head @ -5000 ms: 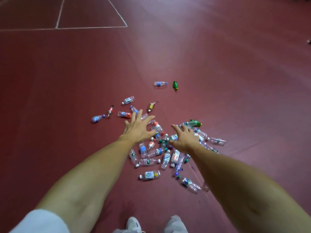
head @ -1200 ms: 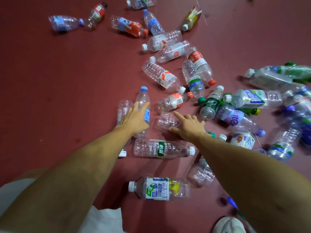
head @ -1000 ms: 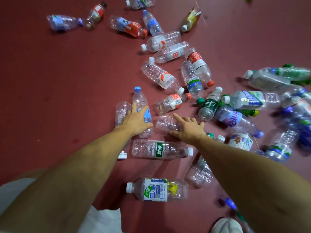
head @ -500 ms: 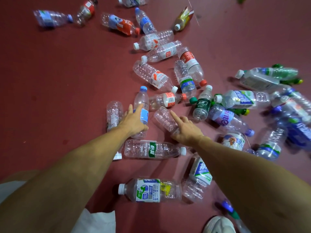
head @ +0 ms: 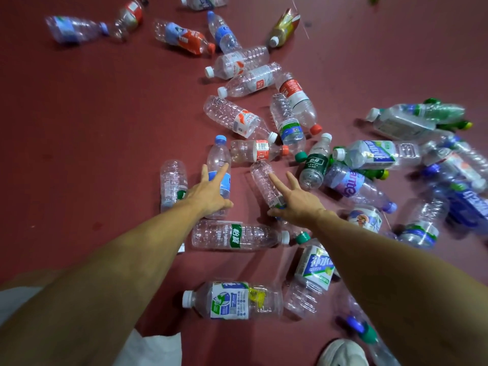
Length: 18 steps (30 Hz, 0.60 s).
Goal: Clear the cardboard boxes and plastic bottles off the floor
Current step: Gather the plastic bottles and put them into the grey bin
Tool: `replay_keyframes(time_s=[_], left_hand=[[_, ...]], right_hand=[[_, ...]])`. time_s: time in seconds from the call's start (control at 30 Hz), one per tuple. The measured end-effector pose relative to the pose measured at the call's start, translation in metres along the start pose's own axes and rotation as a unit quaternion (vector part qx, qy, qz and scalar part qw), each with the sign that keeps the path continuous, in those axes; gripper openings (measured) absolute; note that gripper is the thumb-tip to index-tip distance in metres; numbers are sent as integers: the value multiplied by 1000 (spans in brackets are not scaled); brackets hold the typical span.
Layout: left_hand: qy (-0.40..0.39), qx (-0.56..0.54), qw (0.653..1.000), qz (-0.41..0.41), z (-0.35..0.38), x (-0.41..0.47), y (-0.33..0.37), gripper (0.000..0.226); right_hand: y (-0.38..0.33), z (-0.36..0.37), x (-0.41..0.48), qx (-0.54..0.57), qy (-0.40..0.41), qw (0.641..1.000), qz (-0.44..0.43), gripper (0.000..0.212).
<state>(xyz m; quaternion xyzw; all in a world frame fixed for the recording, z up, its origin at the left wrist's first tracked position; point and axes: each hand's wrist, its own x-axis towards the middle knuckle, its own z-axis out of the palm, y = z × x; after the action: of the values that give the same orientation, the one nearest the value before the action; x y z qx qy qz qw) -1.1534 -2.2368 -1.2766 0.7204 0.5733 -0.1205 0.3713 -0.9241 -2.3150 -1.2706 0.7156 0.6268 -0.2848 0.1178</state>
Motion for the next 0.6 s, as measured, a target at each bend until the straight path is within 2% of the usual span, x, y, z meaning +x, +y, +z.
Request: replay_keyframes(time_s=[0.13, 0.37, 0.6], left_hand=[[-3, -4, 1000, 3, -2, -3, 2, 108], [-4, -26, 1000, -3, -5, -6, 1, 107], [67, -42, 997, 27, -13, -8, -7, 101]], right_hand=[[-1, -1, 0, -13, -13, 999, -29, 108], [0, 0, 0, -22, -12, 999, -34, 100], [2, -15, 7, 0, 29, 1000, -3, 92]])
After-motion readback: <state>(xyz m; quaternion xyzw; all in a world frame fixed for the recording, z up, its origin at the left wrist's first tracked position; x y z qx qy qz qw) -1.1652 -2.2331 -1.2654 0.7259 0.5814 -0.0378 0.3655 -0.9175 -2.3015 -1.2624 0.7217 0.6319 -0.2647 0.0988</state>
